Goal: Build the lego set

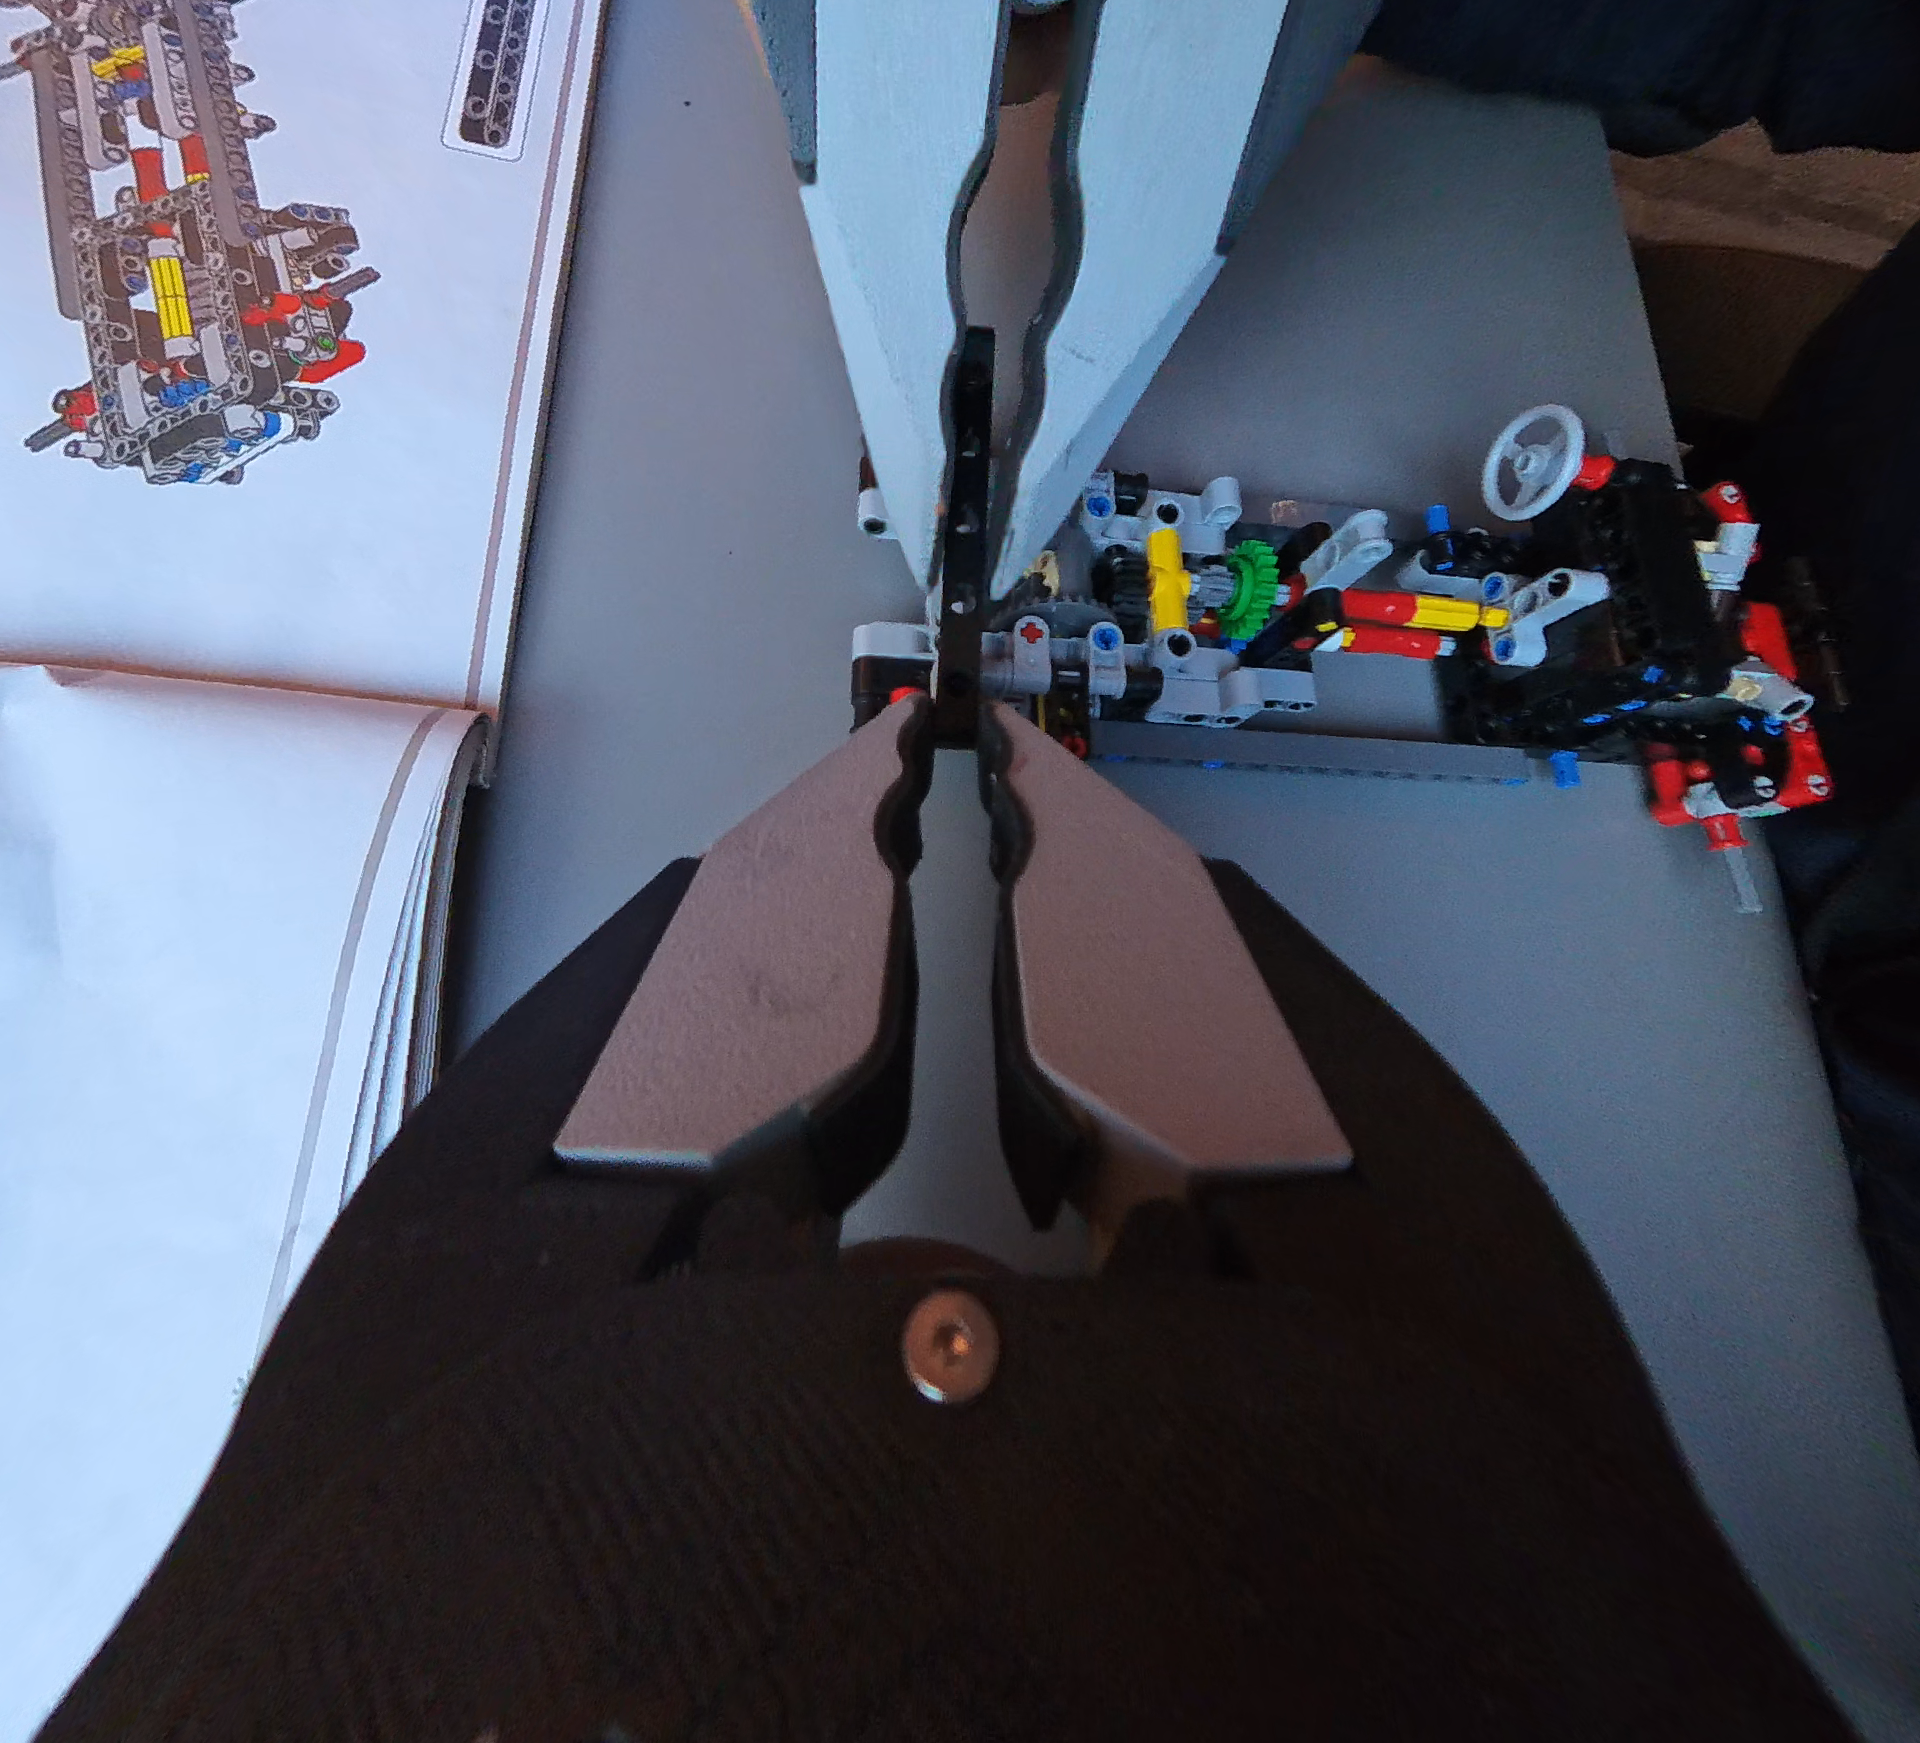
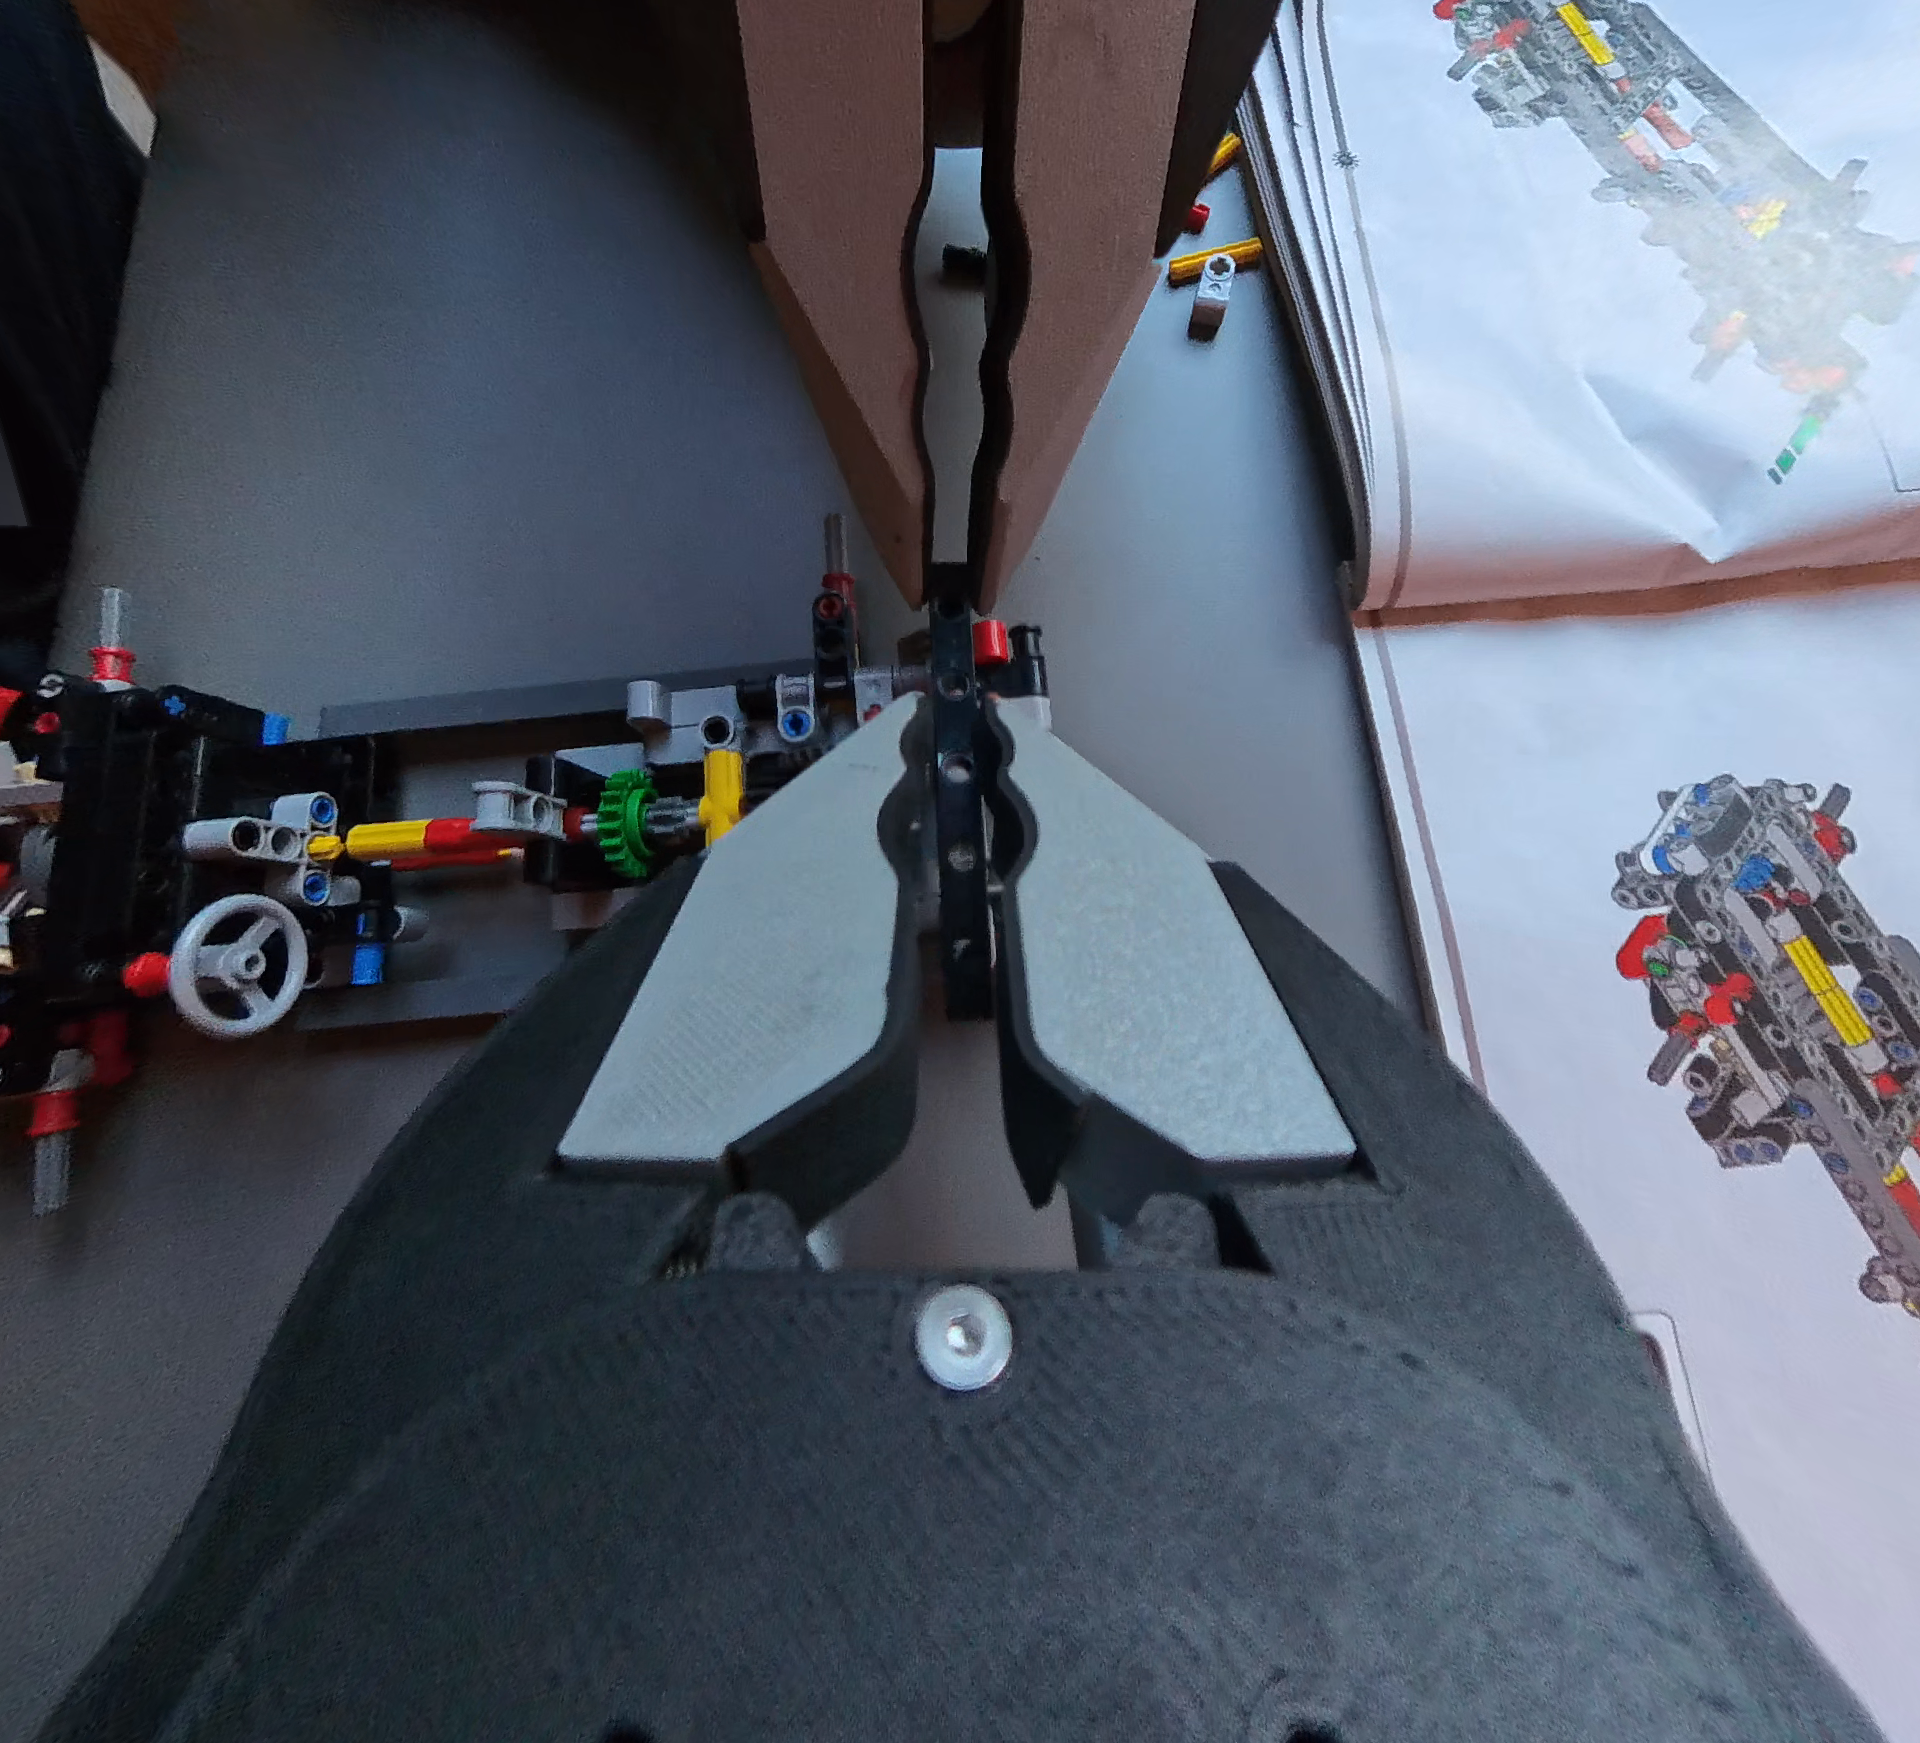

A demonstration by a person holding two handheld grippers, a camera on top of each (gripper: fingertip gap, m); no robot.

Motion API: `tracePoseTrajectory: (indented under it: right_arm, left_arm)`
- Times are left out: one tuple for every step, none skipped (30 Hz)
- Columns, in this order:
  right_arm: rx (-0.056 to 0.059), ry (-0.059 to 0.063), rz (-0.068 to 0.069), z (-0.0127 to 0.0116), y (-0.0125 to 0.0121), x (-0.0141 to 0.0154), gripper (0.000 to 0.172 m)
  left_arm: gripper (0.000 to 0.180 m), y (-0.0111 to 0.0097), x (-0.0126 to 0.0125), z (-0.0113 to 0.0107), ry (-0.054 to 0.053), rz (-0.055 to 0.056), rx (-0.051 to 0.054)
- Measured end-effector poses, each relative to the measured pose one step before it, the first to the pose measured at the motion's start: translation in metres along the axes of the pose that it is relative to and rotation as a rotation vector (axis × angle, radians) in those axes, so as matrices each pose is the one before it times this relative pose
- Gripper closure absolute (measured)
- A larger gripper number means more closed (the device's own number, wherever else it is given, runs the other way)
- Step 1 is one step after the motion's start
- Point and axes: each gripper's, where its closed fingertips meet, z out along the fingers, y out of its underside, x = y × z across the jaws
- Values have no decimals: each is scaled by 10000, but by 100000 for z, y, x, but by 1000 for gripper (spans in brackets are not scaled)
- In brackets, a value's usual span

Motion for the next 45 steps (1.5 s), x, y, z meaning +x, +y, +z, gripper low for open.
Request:
tracePoseTrajectory:
  right_arm:
    - [9, -39, 29, 182, -103, -42, 167]
    - [17, -8, -26, 224, -139, -57, 166]
    - [-26, 12, -73, 236, -84, -64, 166]
    - [-85, 26, -104, 233, -38, -68, 166]
    - [-123, 27, -122, 191, 39, -64, 166]
    - [-134, 41, -122, 130, 70, -27, 166]
    - [-56, 24, -116, 12, 31, -20, 166]
    - [-17, -10, -73, 1, 56, -33, 166]
    - [41, -67, -51, -13, 33, -126, 166]
    - [58, -101, -60, -14, 37, -180, 166]
    - [40, -52, -80, -24, 46, -137, 166]
    - [42, -6, -100, -34, 40, -72, 167]
    - [29, -15, -105, -21, 34, -98, 166]
    - [16, -33, -106, -25, 45, -101, 166]
    - [-1, -79, -79, -38, 54, -114, 166]
    - [-17, -129, -56, -22, 61, -125, 166]
    - [-28, -117, -21, -5, 50, -47, 166]
    - [-37, -116, 7, 14, 61, 0, 166]
    - [-55, -122, 3, 6, 65, -1, 166]
    - [-75, -113, 16, -5, 86, 14, 166]
    - [-53, -86, 42, -8, 32, 3, 166]
    - [-25, -26, 42, 17, 6, 15, 166]
    - [-20, 53, -7, 12, 6, 15, 166]
    - [-39, 146, -84, 11, 1, 31, 166]
    - [-71, 195, -122, 7, 9, 12, 166]
    - [-74, 170, -95, 4, 16, 19, 166]
    - [-55, 93, -34, 6, -4, -3, 166]
    - [-43, 38, -25, 17, -8, 5, 166]
    - [-35, 1, -55, 14, 4, -10, 166]
    - [-32, -42, -54, 24, -8, -18, 166]
    - [6, -73, -35, 3, -5, -8, 166]
    - [86, -154, 56, 7, -12, -34, 166]
    - [183, -288, 163, 13, -22, -98, 166]
    - [282, -446, 249, 15, -54, -257, 166]
    - [321, -537, 334, 108, -99, -350, 166]
    - [159, -313, 218, 202, 88, -146, 166]
    - [39, -63, -17, 19, 84, 11, 166]
    - [-133, 162, -211, -23, 13, 59, 166]
    - [-251, 280, -218, -77, 26, 117, 166]
    - [-237, 230, -108, -84, 46, 114, 166]
    - [-163, 95, 26, -53, 40, 45, 166]
    - [-115, -25, 206, -66, 55, 19, 166]
    - [-100, -75, 363, -84, 50, 45, 166]
    - [-93, -58, 349, -110, 63, 46, 166]
    - [-71, 92, 179, -175, 75, 178, 164]
  left_arm:
    - [175, -9, -4, 41, 9, -9, 10]
    - [175, -38, 33, 42, 26, -13, 32]
    - [175, 4, 51, 65, 18, 2, 0]
    - [175, -9, 72, 70, 8, 23, 12]
    - [175, 13, 54, 60, -6, 15, -24]
    - [175, 78, -9, 39, -46, 50, -63]
    - [175, 68, -18, 19, -65, 70, -53]
    - [175, -20, 23, -6, -35, 38, -7]
    - [175, -28, 50, 15, -31, 54, -11]
    - [175, 7, 153, 32, 34, 65, -37]
    - [175, -7, 174, 48, 48, 46, -24]
    - [175, -16, 81, 49, -7, 47, -1]
    - [175, -38, 79, 33, 19, 18, 11]
    - [175, -18, 103, 42, 60, 13, 18]
    - [175, -11, 102, 55, 66, -40, 32]
    - [175, -27, 119, 67, 87, -81, 43]
    - [175, 0, 102, 72, 62, -68, 29]
    - [175, 16, 5, 42, 0, 5, 22]
    - [175, 13, -17, 42, 0, 4, 36]
    - [175, -20, -2, 67, 53, -59, 100]
    - [175, -20, -3, 50, 131, -162, 165]
    - [175, -21, 4, -3, 186, -283, 192]
    - [175, -1, -5, -7, 117, -196, 177]
    - [175, -5, -2, 0, -3, -42, 116]
    - [175, 4, -13, -4, -90, 73, 37]
    - [175, 9, -5, -1, -115, 105, -10]
    - [175, 8, -2, 10, -111, 99, -25]
    - [175, 11, 0, 4, -121, 116, -48]
    - [175, 49, -10, -10, -157, 171, -109]
    - [175, 34, -2, -7, -199, 229, -156]
    - [175, 36, -3, -3, -223, 254, -177]
    - [175, 28, -9, -9, -167, 188, -151]
    - [175, -12, 12, -6, -53, 57, -57]
    - [175, -23, 137, 2, 209, -200, 65]
    - [175, 9, 324, 16, 568, -524, 176]
    - [175, 307, 283, 174, 672, -712, 96]
    - [175, 83, 55, 208, 434, -374, 276]
    - [175, -23, -2, -7, 148, -187, 117]
    - [175, -19, -64, 10, -213, 309, -91]
    - [175, -38, -165, 37, -376, 480, -103]
    - [175, -40, -97, 59, -239, 217, -62]
    - [175, -29, -22, 49, -61, 11, 16]
    - [175, -69, -40, 69, 15, -99, 90]
    - [175, -126, -84, 45, 8, -118, 125]
    - [175, -215, -85, 11, -12, -53, 148]
